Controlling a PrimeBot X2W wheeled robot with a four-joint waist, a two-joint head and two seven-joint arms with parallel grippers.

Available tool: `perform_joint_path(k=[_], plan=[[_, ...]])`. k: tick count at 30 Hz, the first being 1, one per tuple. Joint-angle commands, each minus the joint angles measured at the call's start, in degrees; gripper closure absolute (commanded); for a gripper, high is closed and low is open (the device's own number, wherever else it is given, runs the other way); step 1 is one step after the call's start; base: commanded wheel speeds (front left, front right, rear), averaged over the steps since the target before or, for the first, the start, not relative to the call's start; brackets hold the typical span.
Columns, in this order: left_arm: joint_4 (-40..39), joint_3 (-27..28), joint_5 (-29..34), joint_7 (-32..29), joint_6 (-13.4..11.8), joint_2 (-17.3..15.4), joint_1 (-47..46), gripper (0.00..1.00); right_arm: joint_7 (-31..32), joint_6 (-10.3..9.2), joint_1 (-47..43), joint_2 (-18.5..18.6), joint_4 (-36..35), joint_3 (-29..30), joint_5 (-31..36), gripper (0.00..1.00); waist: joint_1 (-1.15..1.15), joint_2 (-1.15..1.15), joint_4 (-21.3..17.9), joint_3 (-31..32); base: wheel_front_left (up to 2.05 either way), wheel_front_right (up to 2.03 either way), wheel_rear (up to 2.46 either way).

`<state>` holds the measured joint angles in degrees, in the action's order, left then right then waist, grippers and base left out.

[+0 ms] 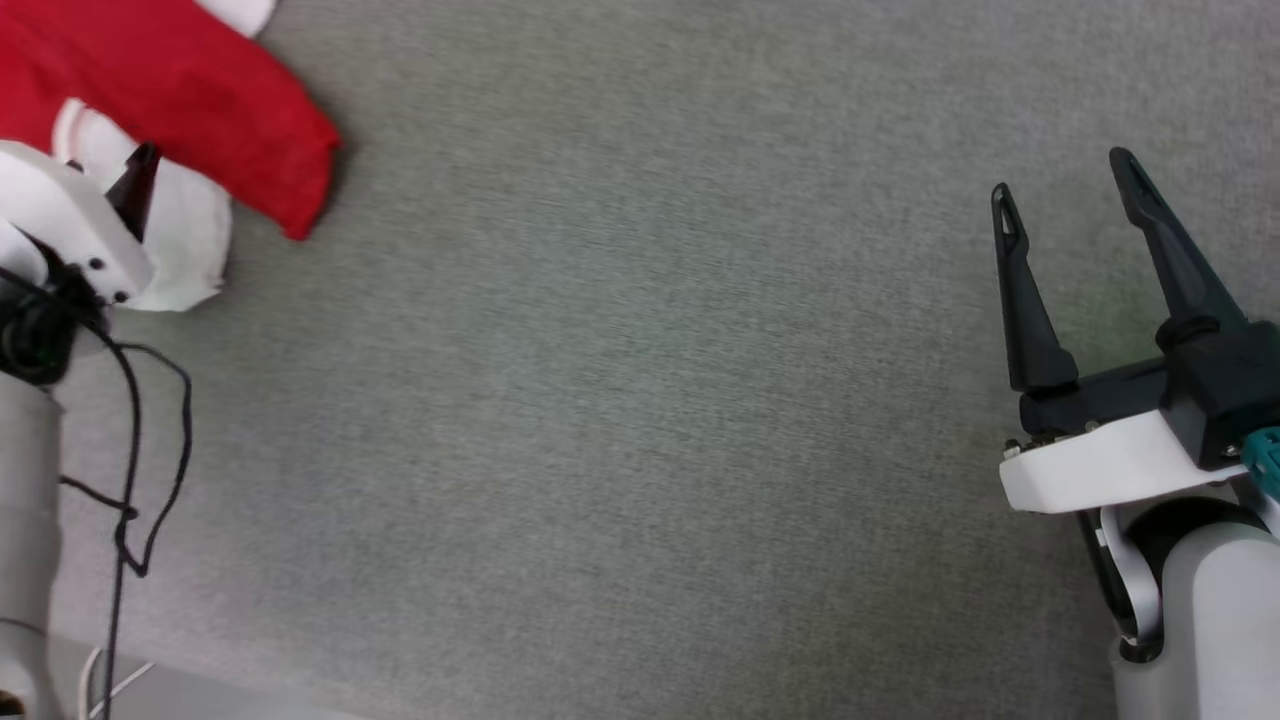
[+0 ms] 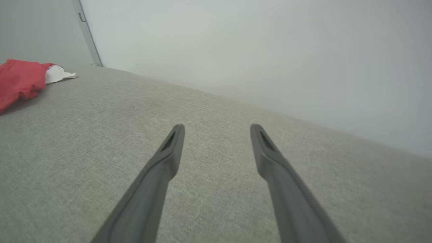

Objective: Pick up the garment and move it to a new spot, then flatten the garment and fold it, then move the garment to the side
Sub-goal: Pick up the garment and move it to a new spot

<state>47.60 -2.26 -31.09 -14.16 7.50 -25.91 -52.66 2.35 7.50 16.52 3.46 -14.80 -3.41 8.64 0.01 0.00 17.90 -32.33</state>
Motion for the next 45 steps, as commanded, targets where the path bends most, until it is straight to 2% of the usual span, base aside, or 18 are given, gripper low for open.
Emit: perform_joint_path(k=[1,6,12,13,15,24,35,39,45], plan=[[1.7,-1.5,-2.3,-4.0,0.0,-2.3,-1.1,0.0,-0.6,-0.03,1.4,-0.3,-0.3,-0.2,0.3,0.0,-0.01,0.0,-3.8,-3.9,0.0,0.0,0.0],[3.4,-4.7,-5.7,-9.0,0.0,-5.4,-1.2,0.0,-1.1,-0.03,1.8,-0.5,-0.6,0.2,0.3,0.0,-0.01,0.0,-5.4,-5.5,0.0,0.0,0.0],[9.2,-7.4,-10.4,-17.0,-0.1,-5.4,1.1,0.0,-1.8,-0.03,2.1,-0.6,-0.7,0.7,0.4,0.0,-0.01,0.0,-6.6,-6.1,0.0,0.0,0.0],[9.8,-7.6,-10.9,-17.4,-0.1,-5.3,1.3,0.42,-1.8,-0.03,2.1,-0.6,-0.7,0.8,0.3,0.0,-0.01,0.0,-6.7,-6.0,0.0,0.0,0.0],[10.6,-7.8,-11.3,-16.2,-0.1,-5.3,1.3,1.0,-2.0,-0.03,2.1,-0.6,-0.6,1.0,0.0,0.0,-0.01,0.0,-6.8,-5.4,0.0,0.0,0.0],[10.5,-9.0,-5.7,3.2,-1.5,-8.2,-2.2,1.0,-2.4,-0.03,0.2,-0.6,0.7,2.1,-1.2,0.0,-0.01,0.0,-5.6,0.6,0.0,0.0,0.0],[8.6,-10.1,-1.2,25.6,-3.3,-7.4,-4.9,1.0,-4.5,-0.03,-4.5,-0.6,3.7,4.5,-5.8,0.0,-0.01,0.0,-5.4,14.3,0.0,0.0,0.0],[5.2,-10.1,-0.2,28.5,-4.0,-6.3,-5.0,1.0,-5.2,-0.03,-7.0,-0.6,4.6,5.5,-7.9,0.0,-0.01,0.0,-6.3,19.3,0.0,0.0,0.0],[-4.6,-10.5,1.3,29.3,-5.0,-3.5,-2.0,1.0,-5.6,-0.03,-10.9,-0.6,5.1,7.0,-10.0,0.0,-0.01,0.0,-9.1,25.0,0.0,0.0,0.0]])
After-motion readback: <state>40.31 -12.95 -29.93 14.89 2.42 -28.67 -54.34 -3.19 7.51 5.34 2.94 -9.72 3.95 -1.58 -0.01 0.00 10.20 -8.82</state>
